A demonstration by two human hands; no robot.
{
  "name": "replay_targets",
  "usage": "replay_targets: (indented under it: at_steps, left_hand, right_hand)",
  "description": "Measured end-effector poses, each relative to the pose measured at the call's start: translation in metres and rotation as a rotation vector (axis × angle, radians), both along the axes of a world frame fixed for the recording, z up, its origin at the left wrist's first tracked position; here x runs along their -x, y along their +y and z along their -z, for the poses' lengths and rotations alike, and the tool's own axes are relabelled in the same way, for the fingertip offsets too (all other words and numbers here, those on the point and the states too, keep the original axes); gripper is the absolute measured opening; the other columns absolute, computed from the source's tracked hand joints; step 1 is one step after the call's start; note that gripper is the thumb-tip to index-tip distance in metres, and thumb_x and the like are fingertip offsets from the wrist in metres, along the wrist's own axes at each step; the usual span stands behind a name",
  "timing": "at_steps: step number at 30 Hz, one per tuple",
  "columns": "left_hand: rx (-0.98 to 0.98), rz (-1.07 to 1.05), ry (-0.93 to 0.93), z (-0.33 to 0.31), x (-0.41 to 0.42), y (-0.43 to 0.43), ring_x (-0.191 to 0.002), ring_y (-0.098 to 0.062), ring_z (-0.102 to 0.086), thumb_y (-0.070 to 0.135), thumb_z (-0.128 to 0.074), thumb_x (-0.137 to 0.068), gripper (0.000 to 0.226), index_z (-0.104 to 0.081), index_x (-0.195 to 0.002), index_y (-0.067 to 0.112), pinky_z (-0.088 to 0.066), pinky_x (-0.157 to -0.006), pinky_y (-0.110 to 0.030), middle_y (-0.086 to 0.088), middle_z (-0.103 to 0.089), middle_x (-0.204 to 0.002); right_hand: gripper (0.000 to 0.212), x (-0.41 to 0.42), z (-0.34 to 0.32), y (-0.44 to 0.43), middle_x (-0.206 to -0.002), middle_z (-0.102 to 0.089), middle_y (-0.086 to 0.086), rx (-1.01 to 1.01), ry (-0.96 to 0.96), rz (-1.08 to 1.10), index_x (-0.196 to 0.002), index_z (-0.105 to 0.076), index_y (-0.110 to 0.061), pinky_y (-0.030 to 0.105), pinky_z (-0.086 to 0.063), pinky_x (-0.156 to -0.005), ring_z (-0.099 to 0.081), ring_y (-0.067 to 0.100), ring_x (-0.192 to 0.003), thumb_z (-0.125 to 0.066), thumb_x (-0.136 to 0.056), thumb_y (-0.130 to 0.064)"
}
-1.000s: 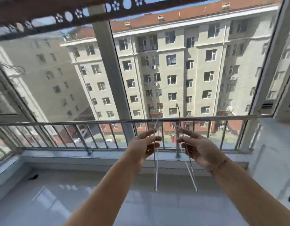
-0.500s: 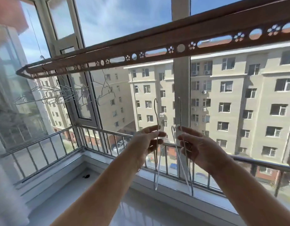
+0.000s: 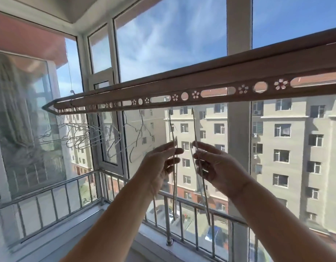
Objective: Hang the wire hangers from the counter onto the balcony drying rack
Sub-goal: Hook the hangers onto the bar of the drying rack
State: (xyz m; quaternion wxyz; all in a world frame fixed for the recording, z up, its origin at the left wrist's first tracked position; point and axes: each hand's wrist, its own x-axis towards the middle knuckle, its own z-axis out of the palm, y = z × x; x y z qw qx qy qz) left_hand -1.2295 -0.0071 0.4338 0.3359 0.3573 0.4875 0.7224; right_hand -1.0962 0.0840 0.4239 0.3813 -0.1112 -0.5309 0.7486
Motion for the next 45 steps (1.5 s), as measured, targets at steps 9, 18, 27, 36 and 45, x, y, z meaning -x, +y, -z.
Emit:
replay_targets:
  at_steps: [9,18,27,36,45]
  left_hand:
    - [-0.056,0.026,0.010,-0.024,0.071,0.048,-0.067,-0.008,-0.057,0.007,-0.053,-0.090,0.022,-0.068,-0.104,0.014,-0.037,-0.056,-0.022,0.004,-0.074,-0.078]
    - [-0.086,0.093,0.015,-0.048,0.125,0.099,-0.071,-0.012,-0.058,0.005,-0.051,-0.092,0.023,-0.064,-0.110,0.010,-0.038,-0.057,-0.022,-0.001,-0.073,-0.086]
    - [-0.062,0.173,-0.034,-0.038,0.143,0.133,-0.066,-0.010,-0.058,0.003,-0.052,-0.091,0.019,-0.066,-0.103,0.007,-0.040,-0.052,-0.017,-0.003,-0.074,-0.078]
    - [-0.063,0.167,-0.038,-0.016,0.163,0.128,-0.071,-0.013,-0.058,0.018,-0.055,-0.092,0.016,-0.065,-0.098,0.007,-0.044,-0.059,-0.022,-0.006,-0.068,-0.085]
    - [0.099,0.092,-0.044,0.077,0.180,0.114,-0.070,-0.012,-0.052,0.018,-0.060,-0.089,0.010,-0.064,-0.097,0.014,-0.039,-0.061,-0.026,0.000,-0.062,-0.079]
  right_hand:
    - [0.029,0.059,-0.031,0.035,-0.068,-0.060,0.000,-0.082,0.006,0.087,-0.111,-0.064,-0.012,0.018,-0.046,-0.049,-0.054,0.008,-0.057,-0.055,-0.086,-0.001]
    - [0.026,0.086,-0.043,0.065,-0.072,-0.057,0.001,-0.086,-0.002,0.252,-0.110,-0.064,-0.016,0.018,-0.045,-0.053,-0.052,0.009,-0.062,-0.050,-0.091,-0.004]
    - [0.025,0.093,-0.033,0.082,-0.074,-0.059,0.002,-0.073,-0.040,0.352,-0.110,-0.063,-0.016,0.021,-0.043,-0.055,-0.051,0.012,-0.065,-0.052,-0.090,-0.005]
    - [0.025,0.088,-0.023,0.080,-0.072,-0.061,0.000,-0.086,-0.049,0.420,-0.113,-0.062,-0.010,0.018,-0.043,-0.055,-0.053,0.009,-0.061,-0.055,-0.089,-0.011]
    - [0.018,0.059,0.066,0.075,-0.078,-0.058,-0.001,-0.176,-0.276,0.700,-0.105,-0.061,-0.013,0.017,-0.042,-0.059,-0.050,0.011,-0.069,-0.058,-0.088,-0.009]
